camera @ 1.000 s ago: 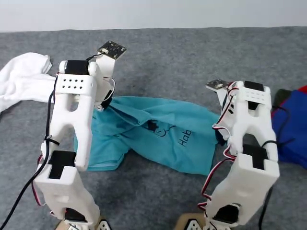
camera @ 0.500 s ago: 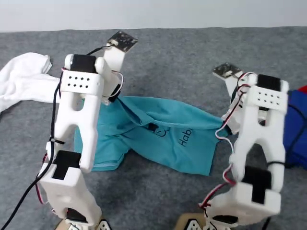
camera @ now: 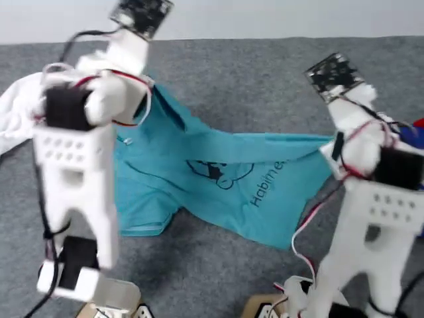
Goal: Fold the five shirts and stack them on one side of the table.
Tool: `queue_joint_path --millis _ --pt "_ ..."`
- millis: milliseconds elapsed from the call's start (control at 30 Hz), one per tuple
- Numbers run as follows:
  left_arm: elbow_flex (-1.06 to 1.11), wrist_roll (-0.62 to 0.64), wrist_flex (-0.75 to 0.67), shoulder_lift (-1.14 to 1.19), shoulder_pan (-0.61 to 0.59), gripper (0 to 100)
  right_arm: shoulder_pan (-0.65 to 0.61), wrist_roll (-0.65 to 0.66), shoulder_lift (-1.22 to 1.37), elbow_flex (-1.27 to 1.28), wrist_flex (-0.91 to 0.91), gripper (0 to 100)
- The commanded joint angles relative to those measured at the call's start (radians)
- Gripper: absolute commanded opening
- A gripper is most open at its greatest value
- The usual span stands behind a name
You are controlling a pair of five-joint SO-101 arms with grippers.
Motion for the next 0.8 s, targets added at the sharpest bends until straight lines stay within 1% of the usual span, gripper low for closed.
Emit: queue_joint_path --millis 0,100,267,433,633,700,767 --pt "-0.120 0.009 0.003 -0.117 0.002 0 0.036 -0.035 -0.097 -0.118 -0.019 1.1" --pt "-0.231 0.009 -0.005 -0.160 0.002 0 0.056 -0.068 -0.117 -0.192 -0.013 1.1" --pt "-0.383 0.008 -0.098 -0.180 0.002 0 0.061 -0.144 -0.117 -0.370 -0.012 1.1" --pt "-0.524 -0.003 -0.181 -0.180 0.002 0 0.061 -0.155 -0.117 -0.526 -0.013 1.1" --pt "-0.631 -0.169 -0.201 -0.180 0.006 0 0.061 -0.150 -0.124 -0.689 -0.019 1.1" --pt "-0.662 -0.195 -0.224 -0.180 0.006 0 0.061 -0.150 -0.127 -0.733 -0.013 1.1" --pt "-0.691 -0.195 -0.242 -0.180 0.006 0 0.061 -0.150 -0.128 -0.772 -0.002 1.1"
